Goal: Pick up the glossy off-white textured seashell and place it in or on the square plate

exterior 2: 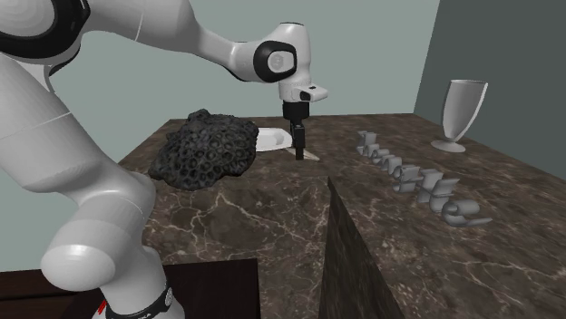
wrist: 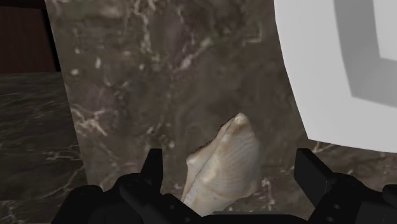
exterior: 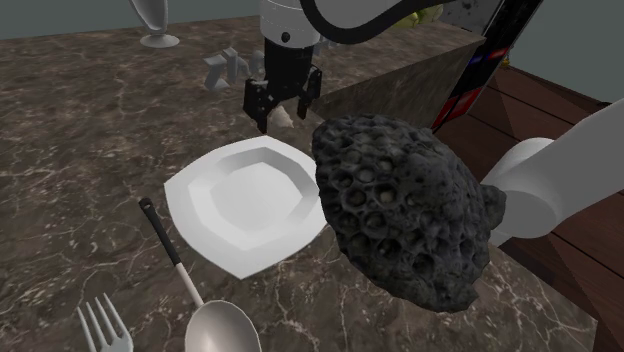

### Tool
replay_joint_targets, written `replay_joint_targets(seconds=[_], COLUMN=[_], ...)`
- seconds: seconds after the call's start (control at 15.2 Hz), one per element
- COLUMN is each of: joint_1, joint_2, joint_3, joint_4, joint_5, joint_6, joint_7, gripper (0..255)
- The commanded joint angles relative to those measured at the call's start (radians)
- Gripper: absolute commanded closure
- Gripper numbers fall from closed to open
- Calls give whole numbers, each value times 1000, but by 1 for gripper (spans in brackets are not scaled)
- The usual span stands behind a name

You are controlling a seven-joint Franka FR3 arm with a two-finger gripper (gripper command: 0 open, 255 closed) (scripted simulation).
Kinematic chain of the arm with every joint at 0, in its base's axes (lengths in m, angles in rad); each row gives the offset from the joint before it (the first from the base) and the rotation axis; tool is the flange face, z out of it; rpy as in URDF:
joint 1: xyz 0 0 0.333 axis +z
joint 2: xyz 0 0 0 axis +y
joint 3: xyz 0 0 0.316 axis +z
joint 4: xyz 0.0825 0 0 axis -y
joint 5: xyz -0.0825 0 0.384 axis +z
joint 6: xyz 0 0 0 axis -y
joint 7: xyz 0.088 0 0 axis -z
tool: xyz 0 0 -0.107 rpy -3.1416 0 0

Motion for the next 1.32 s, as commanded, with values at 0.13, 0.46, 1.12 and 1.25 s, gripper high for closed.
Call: replay_joint_targets(seconds=[0.13,0.46,1.12,1.25], joint_1=[0,0,-2,-3], joint_2=[0,0,-14,-16], joint_3=[0,0,-11,-14], joint_4=[0,0,69,93], joint_5=[0,0,0,0], joint_6=[0,0,-81,-109], joint_7=[0,0,-5,-6], gripper=[255,255,255,255])
